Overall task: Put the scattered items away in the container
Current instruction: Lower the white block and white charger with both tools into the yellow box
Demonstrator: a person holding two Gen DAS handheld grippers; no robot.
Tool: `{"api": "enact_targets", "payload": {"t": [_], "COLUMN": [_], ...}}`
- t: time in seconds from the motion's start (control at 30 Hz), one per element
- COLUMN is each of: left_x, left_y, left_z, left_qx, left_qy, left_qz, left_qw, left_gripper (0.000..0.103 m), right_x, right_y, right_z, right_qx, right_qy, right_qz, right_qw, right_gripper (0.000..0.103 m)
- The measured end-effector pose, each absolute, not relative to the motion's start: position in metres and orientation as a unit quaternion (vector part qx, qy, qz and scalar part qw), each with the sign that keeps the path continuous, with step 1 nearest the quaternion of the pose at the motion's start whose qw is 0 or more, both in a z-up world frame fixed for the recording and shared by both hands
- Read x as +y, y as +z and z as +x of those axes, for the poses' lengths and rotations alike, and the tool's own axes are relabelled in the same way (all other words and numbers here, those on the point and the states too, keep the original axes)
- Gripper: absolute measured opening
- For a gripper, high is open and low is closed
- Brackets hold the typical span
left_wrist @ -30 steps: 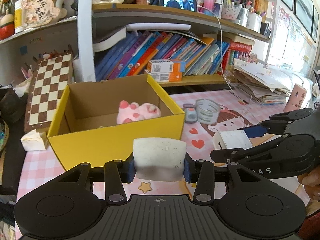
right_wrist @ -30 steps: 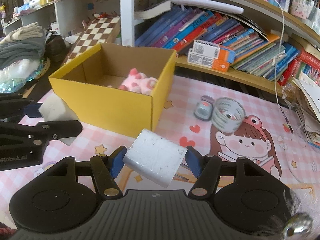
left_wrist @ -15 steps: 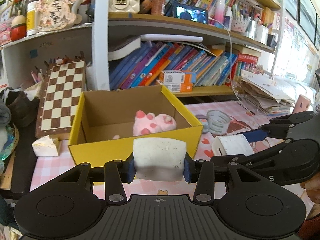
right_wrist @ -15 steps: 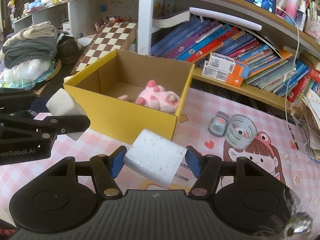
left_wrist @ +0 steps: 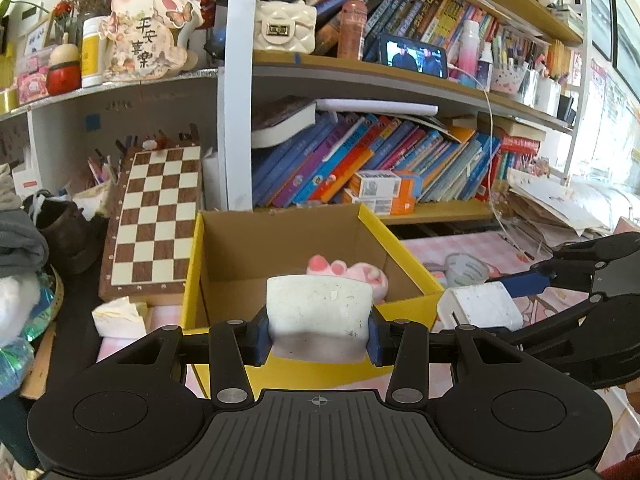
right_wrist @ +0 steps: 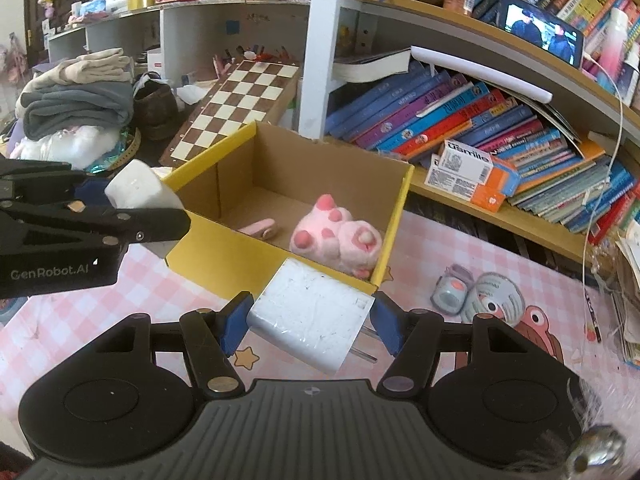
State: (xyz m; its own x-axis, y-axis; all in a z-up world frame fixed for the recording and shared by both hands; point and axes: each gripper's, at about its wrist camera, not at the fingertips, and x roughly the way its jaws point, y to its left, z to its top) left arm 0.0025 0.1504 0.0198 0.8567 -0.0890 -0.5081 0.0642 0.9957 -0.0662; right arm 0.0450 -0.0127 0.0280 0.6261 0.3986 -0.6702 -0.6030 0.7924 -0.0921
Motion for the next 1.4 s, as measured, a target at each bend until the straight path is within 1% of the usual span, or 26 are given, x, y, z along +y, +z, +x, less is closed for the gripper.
{"api": "enact_targets", "payload": {"t": [0.3,0.57,0.73,1.4], "left_x": [0.157,0.162,0.167,0.186], "left_y": [0.028,0.04,0.042,0.006], "left_z": [0.014,0.034,0.049,0.108], "left_qx": [0.254,0.234,0.236,0.29], "left_qy": [-0.04,-0.045,-0.046,-0.039], "left_qz": [-0.022,-0.013,-0.01,-0.019], "left_qw": [0.966,0.971,0.971,0.956], "left_gripper": [0.042,0.042,0.043,0.043], "right_x": [-0.004,0.006,0.013,0.038], "right_y": [0.038,0.056,0.062,0.029], "right_z": [0.057,0.081,0.095,0.154], "right_qx": [0.315,0.288,0.279,0.315], "right_qy": [0.289,0.292,0.296,0.31], "right_qz": [-0.165,-0.166,-0.168,-0.172], "right_qw": [0.889,0.897,0.898,0.88], "right_gripper": [0.062,0.062,0.062,0.062]}}
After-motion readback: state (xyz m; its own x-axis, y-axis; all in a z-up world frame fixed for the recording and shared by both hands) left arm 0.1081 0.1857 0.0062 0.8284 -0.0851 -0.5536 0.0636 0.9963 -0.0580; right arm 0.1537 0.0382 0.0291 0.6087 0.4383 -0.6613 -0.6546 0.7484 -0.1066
